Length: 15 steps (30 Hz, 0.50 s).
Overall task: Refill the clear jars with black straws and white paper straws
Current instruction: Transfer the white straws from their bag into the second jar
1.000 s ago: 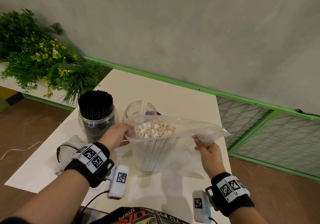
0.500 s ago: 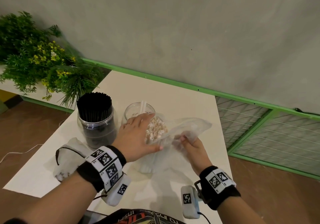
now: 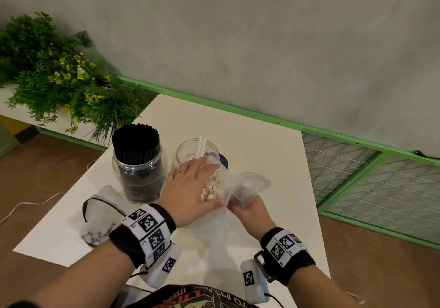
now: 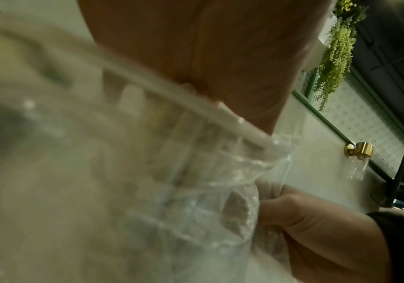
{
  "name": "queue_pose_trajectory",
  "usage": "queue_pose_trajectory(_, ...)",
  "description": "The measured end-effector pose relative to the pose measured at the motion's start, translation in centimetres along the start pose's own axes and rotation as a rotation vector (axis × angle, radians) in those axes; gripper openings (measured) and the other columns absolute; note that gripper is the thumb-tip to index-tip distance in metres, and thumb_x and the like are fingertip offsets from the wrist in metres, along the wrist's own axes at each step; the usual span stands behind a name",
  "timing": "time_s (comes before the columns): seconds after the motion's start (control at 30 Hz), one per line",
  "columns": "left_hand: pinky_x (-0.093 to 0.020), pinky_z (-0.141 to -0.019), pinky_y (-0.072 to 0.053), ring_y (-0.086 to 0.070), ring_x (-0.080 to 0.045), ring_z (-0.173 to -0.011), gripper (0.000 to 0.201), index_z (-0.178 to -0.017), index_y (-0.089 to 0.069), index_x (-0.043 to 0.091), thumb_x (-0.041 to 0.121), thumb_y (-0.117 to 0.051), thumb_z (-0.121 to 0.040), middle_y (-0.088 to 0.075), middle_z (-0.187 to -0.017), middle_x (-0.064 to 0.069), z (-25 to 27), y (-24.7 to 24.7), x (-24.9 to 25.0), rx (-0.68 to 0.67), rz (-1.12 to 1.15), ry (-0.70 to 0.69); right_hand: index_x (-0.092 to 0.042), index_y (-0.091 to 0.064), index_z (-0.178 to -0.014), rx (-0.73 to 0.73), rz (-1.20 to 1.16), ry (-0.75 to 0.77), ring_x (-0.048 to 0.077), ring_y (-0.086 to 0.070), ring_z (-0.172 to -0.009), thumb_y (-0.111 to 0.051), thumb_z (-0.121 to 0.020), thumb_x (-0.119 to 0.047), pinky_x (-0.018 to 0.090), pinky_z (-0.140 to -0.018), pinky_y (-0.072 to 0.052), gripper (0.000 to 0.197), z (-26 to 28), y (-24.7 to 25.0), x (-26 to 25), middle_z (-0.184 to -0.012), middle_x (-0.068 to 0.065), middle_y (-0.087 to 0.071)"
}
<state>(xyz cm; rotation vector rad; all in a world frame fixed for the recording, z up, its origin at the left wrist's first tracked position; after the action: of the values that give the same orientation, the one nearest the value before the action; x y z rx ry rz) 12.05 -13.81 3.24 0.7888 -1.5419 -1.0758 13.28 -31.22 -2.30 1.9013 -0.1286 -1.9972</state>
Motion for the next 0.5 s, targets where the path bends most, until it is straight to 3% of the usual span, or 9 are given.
queue_pose_trajectory(0.07,-0.051,-0.114,-0.019,-0.018,-0.020,-0.143,0.089,-0.143,-0.029,0.048,0.085,-0.024,-0.062,-0.018,-0.157,0.011,-0.1,-0.2,-0.1,0.022,-0.037,-0.020,-0.023,-0.069,-0.077,-0.006,0.028,0.005,0.025,-0.066,-0.082,-0.071,-0.081,-0.021,0.043,-0.079,-0.051,0.005,0.2,-0.3,-0.1,-0.083,0.007,-0.071)
queue_pose_trajectory(0.13,-0.053,-0.113,-0.019,-0.020,-0.022,-0.142,0.078,-0.138,-0.035,0.052,0.081,-0.026,-0.066,-0.019,-0.156,0.011,-0.3,-0.3,-0.1,0.037,-0.073,-0.053,-0.025,-0.066,-0.076,0.008,0.055,0.030,0.017,-0.065,-0.081,-0.070,-0.083,-0.008,0.035,-0.077,-0.051,0.019,0.3,-0.2,0.2,-0.082,0.002,-0.069)
queue_pose_trajectory(0.23,-0.061,-0.109,-0.020,-0.024,-0.025,-0.142,0.054,-0.124,-0.048,0.055,0.071,-0.034,-0.074,-0.029,-0.153,0.008,-0.1,-0.5,0.4,0.067,-0.094,-0.170,-0.024,-0.064,-0.077,0.003,0.099,0.052,0.005,-0.062,-0.079,-0.069,-0.083,-0.002,0.024,-0.077,-0.048,0.024,0.4,-0.1,0.9,-0.081,-0.006,-0.065)
queue_pose_trajectory(0.3,-0.065,-0.104,-0.027,-0.031,-0.026,-0.138,0.040,-0.112,-0.055,0.054,0.064,-0.039,-0.077,-0.039,-0.146,0.008,-0.1,-0.9,0.8,0.092,-0.166,-0.234,-0.019,-0.067,-0.084,-0.019,0.098,0.053,0.009,-0.064,-0.086,-0.069,-0.083,-0.005,0.029,-0.081,-0.050,0.014,0.3,-0.3,1.4,-0.087,-0.001,-0.068)
queue_pose_trajectory(0.4,-0.062,-0.103,-0.034,-0.037,-0.022,-0.133,0.032,-0.100,-0.062,0.051,0.061,-0.041,-0.079,-0.045,-0.138,0.012,-0.5,-0.9,0.5,0.104,-0.098,-0.214,-0.016,-0.067,-0.090,-0.031,0.137,0.037,0.018,-0.064,-0.091,-0.069,-0.084,-0.010,0.037,-0.086,-0.050,0.008,0.2,-0.2,1.7,-0.093,0.002,-0.069)
queue_pose_trajectory(0.47,-0.058,-0.101,-0.036,-0.040,-0.019,-0.128,0.031,-0.097,-0.065,0.048,0.059,-0.042,-0.079,-0.048,-0.133,0.013,-0.7,-0.7,0.2,0.124,-0.053,-0.198,-0.018,-0.064,-0.098,-0.022,0.206,0.016,0.016,-0.062,-0.095,-0.072,-0.083,-0.021,0.037,-0.090,-0.048,0.018,0.5,0.6,1.3,-0.098,-0.002,-0.066)
queue_pose_trajectory(0.5,-0.056,-0.101,-0.036,-0.042,-0.019,-0.126,0.031,-0.096,-0.066,0.047,0.058,-0.042,-0.079,-0.049,-0.131,0.012,-0.8,-0.6,0.0,0.139,-0.049,-0.195,-0.018,-0.060,-0.110,-0.005,0.226,0.027,0.013,-0.059,-0.103,-0.073,-0.080,-0.030,0.036,-0.096,-0.046,0.035,0.8,1.2,1.1,-0.107,-0.002,-0.063)
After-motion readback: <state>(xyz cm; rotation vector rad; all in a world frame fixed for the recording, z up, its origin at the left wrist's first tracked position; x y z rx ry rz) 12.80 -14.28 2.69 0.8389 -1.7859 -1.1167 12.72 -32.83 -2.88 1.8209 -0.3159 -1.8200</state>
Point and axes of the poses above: each hand's wrist, its own z-axis away from the middle knuckle, its own y-axis out of the back of the hand, x = y × z, the point moved 5 cm from there along -z, towards the middle knuckle
